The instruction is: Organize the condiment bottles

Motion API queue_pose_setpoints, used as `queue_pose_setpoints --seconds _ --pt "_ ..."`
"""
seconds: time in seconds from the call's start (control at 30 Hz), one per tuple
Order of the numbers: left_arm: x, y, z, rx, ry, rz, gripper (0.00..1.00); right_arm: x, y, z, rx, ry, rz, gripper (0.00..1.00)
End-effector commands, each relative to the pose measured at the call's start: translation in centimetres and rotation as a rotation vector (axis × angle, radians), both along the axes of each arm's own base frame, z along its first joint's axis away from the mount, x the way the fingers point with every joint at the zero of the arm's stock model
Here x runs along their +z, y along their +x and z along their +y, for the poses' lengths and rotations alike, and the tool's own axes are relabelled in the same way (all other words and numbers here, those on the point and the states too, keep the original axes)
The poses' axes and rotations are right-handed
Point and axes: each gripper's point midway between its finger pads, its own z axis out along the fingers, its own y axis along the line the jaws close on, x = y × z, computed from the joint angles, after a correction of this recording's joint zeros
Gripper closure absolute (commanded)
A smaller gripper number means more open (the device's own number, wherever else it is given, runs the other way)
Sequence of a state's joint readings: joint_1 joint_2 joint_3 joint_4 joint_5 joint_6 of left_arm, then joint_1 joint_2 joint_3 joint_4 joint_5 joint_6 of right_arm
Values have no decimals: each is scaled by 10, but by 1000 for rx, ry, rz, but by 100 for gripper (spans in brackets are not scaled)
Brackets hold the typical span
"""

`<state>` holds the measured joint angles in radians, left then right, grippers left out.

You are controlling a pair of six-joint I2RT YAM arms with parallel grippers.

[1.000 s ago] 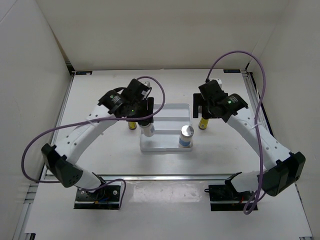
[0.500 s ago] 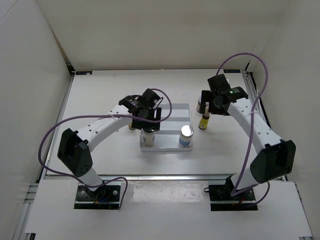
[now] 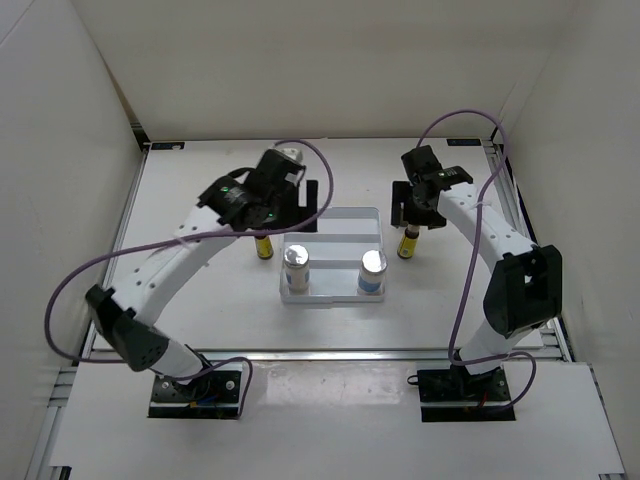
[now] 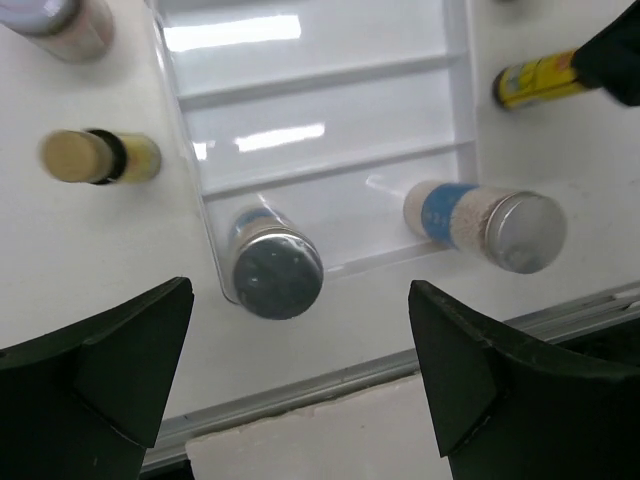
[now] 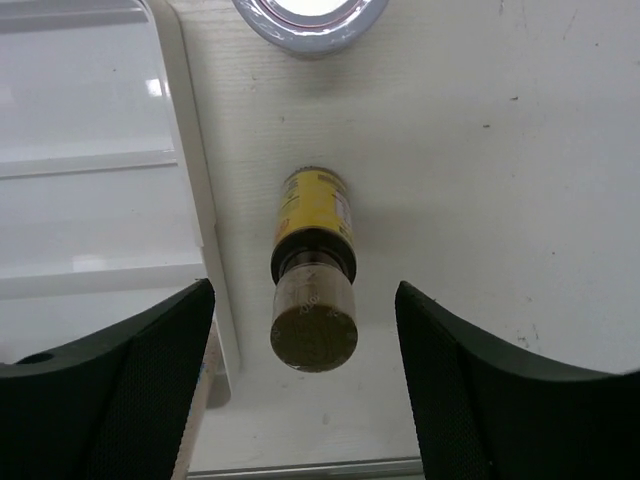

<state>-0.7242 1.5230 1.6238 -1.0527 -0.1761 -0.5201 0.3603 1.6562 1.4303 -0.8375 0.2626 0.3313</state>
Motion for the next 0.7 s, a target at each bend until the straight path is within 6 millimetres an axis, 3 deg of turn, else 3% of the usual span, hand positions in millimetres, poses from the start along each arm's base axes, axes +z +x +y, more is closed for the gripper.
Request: queue_pose_setpoints --seconds 0.0,0.07,0.1,0.23,0.4,0.43,0.47,0.57,0.67 --pt "59 -4 44 65 -36 -125 0 4 5 8 4 43 -24 26" --pt "56 -2 65 92 -12 -115 0 -3 1 8 9 47 -7 40" --pt "59 -2 72 109 -16 -122 0 -3 1 8 9 47 -7 52" --pt "46 1 96 144 2 -91 0 1 1 10 5 63 -14 71" --pt "28 2 114 195 22 -44 0 40 8 7 4 67 -104 85" --pt "23 2 117 204 30 -31 0 60 12 7 0 76 -153 90" --pt "23 2 117 204 30 -31 0 67 14 8 8 76 -166 92" --pt "12 0 121 212 46 -4 0 104 15 21 62 88 -248 96" --pt "3 2 123 219 64 8 0 121 13 41 123 127 -281 97"
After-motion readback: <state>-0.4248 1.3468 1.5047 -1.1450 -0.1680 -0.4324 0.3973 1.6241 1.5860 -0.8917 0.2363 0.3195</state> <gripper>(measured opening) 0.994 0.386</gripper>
